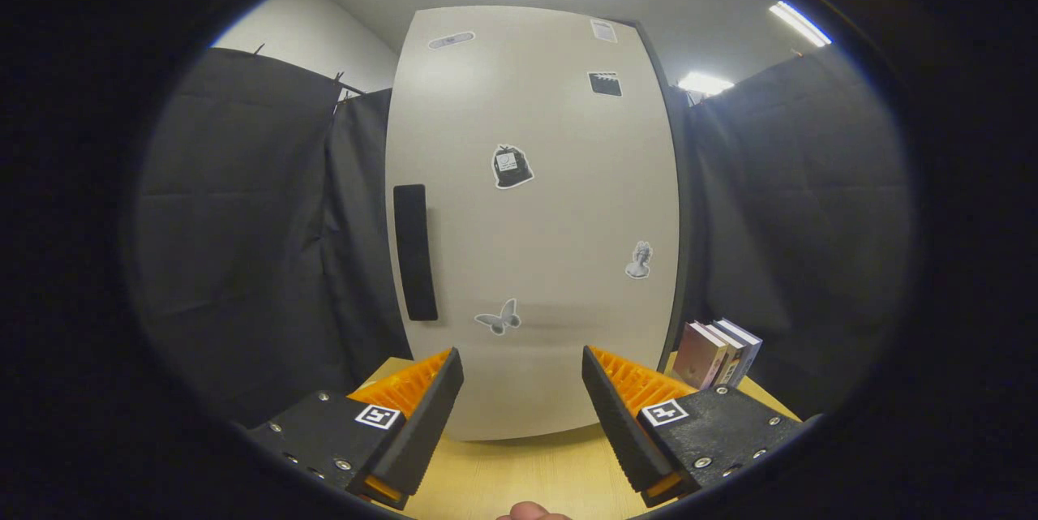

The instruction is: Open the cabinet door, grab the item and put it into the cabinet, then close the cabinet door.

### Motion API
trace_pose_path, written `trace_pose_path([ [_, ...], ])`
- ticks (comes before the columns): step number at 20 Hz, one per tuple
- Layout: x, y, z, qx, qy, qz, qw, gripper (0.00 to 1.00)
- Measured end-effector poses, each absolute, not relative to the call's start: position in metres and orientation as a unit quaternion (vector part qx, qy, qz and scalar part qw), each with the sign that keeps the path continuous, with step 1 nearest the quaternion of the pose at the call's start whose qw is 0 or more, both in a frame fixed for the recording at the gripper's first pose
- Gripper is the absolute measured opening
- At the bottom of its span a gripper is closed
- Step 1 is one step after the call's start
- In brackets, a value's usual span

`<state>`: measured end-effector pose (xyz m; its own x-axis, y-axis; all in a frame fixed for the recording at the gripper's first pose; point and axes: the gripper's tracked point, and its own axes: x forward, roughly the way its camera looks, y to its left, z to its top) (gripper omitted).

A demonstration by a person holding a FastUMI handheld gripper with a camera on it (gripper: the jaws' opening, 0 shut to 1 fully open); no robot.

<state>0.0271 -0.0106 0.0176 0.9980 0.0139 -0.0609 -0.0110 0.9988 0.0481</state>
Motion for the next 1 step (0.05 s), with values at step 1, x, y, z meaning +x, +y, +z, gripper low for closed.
trace_pose_path([
  [1, 0.0266, -0.0105, 0.0187, 0.023, 0.029, 0.008, 0.999, 0.92],
])
